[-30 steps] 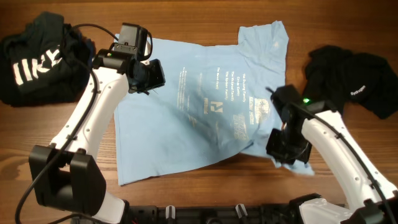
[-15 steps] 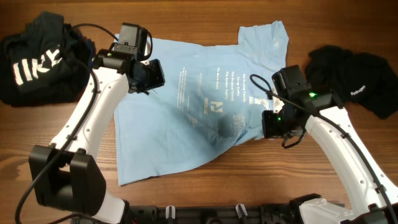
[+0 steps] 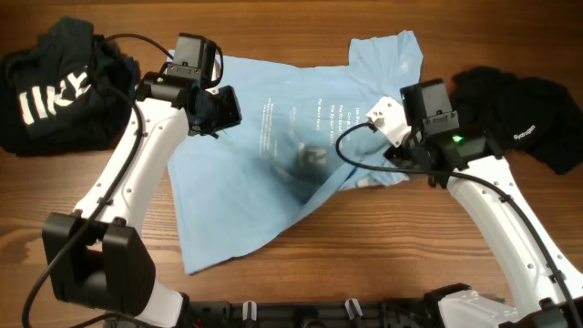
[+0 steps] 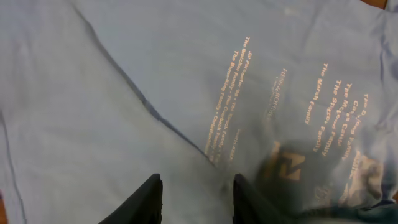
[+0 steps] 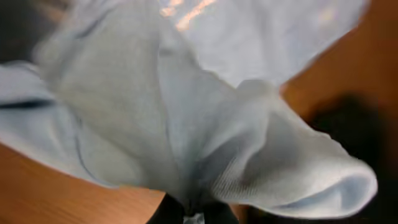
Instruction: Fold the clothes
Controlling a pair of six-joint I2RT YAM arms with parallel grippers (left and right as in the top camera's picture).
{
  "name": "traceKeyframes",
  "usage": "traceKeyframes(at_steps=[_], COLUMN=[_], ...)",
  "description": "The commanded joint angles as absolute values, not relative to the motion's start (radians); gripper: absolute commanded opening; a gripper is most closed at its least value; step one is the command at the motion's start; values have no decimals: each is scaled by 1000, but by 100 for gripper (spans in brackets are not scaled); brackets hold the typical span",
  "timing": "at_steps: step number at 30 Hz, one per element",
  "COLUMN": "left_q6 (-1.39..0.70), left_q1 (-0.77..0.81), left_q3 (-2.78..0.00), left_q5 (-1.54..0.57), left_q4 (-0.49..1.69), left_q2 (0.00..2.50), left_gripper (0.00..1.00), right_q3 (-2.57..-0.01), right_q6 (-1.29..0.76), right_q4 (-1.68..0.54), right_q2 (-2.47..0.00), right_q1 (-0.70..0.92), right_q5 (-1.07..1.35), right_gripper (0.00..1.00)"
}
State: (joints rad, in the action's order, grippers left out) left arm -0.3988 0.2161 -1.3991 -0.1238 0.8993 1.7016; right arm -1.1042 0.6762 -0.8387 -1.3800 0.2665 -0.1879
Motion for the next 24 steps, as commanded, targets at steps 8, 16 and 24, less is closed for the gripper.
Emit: traceKeyframes(at_steps=[8, 16, 24], left_q6=[-397, -397, -397], left_q1=[219, 219, 219], left_q3=[-1391, -1391, -1391], left_q5=[-110, -110, -123], left_q4=[892, 871, 900], left_q2=[1685, 1685, 1685], left_gripper=[37, 38, 43], right_q3=[-1179, -1180, -1182], right_q6=[1292, 1209, 645], right_q4=[-704, -802, -751], right_q2=[-1348, -1319, -1313], right_q1=[264, 264, 272], right_q5=[-369, -266, -242], right_gripper=[4, 100, 100])
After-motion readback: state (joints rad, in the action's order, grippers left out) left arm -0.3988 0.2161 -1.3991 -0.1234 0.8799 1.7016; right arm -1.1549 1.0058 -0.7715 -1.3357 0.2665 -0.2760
